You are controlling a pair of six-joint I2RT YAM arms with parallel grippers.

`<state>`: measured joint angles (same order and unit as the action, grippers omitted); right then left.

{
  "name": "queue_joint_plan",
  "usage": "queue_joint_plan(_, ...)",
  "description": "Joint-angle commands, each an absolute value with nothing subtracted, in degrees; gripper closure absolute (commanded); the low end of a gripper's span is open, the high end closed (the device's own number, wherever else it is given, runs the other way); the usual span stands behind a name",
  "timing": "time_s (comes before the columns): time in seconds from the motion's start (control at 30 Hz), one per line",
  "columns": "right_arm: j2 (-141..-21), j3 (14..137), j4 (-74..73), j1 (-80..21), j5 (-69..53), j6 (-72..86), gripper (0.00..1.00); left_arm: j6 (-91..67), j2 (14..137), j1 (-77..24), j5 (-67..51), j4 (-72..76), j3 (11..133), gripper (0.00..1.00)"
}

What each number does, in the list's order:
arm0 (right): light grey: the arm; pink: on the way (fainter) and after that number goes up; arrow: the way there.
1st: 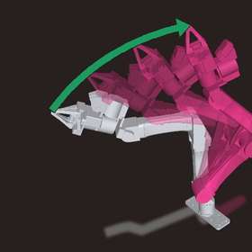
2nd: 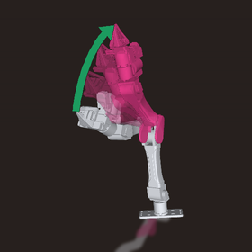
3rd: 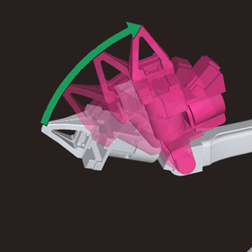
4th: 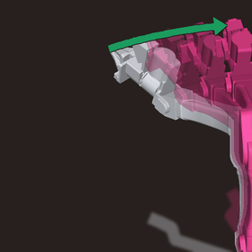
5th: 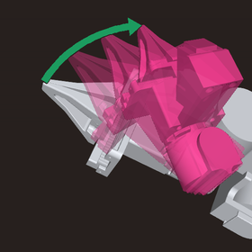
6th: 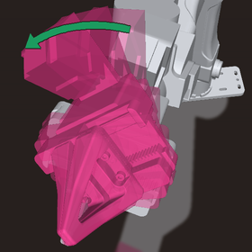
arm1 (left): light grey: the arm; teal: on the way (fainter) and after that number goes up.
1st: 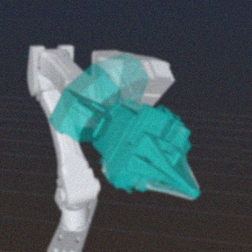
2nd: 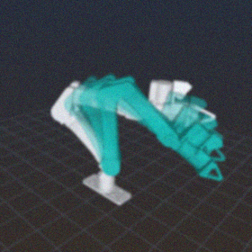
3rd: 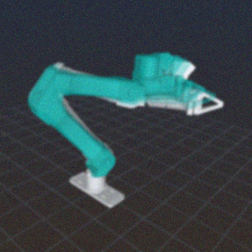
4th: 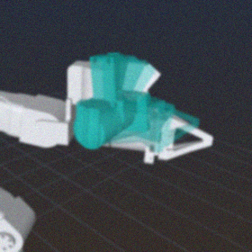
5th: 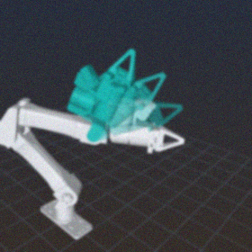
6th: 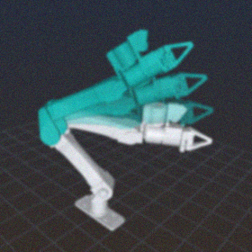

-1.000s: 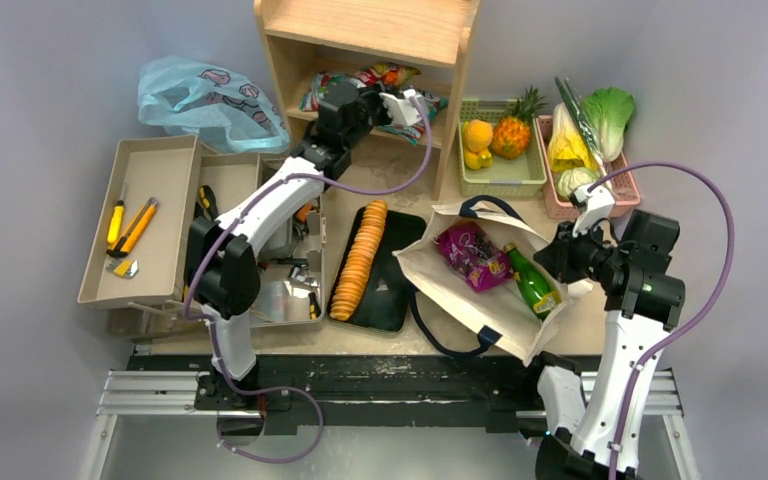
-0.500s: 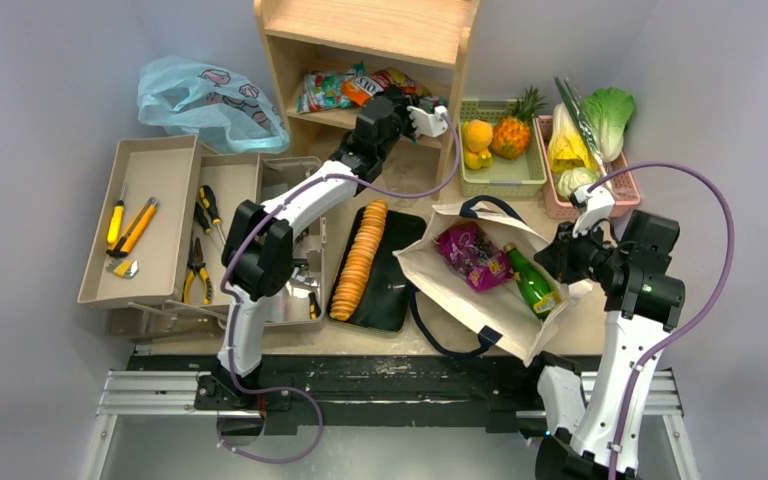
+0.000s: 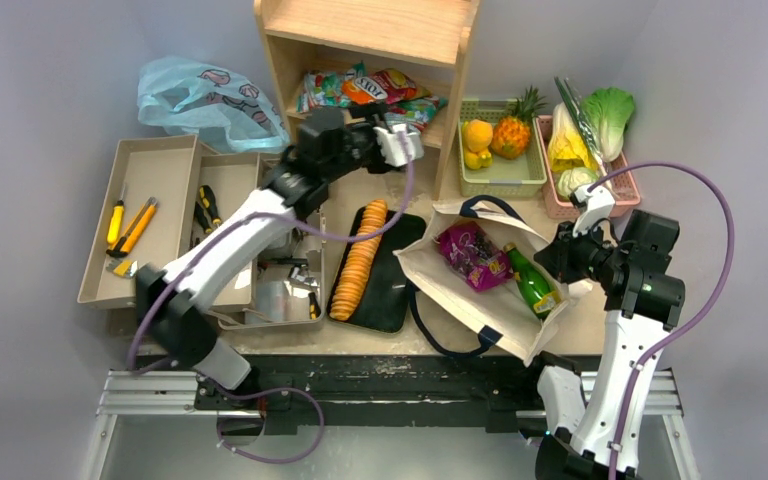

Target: Untie the knot of the grocery bags and take out the mixed food

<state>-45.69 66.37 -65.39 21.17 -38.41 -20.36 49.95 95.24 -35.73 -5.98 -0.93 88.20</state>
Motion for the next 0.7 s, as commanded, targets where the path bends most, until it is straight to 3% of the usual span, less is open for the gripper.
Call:
queue_joint_plan(0.0,-45.54,67.91,-62.78,21.00,-40.88,-18.28,1.00,40.06,79.99,-35.11,-30.70,-16.45,84.66,0.27)
queue_joint_plan(0.23,-45.68,67.72,-60.63,20.94,-41.20,-15.63,1.00,35.52,75.58,-36.79,-51.61,-31.03,88.08,0.29)
queue_joint_plan(0.5,-45.55,68.01,-60.71,20.92,-40.74,-14.72,1.00,47.60,83.02,-54.91,-38.22,-30.49,86.19,0.41)
queue_joint_plan(0.67,-45.01,67.68,-61.00,20.93,-40.62,-14.35,1.00,50.73,93.06,-61.22,-28.90,-25.37,86.73,0.40)
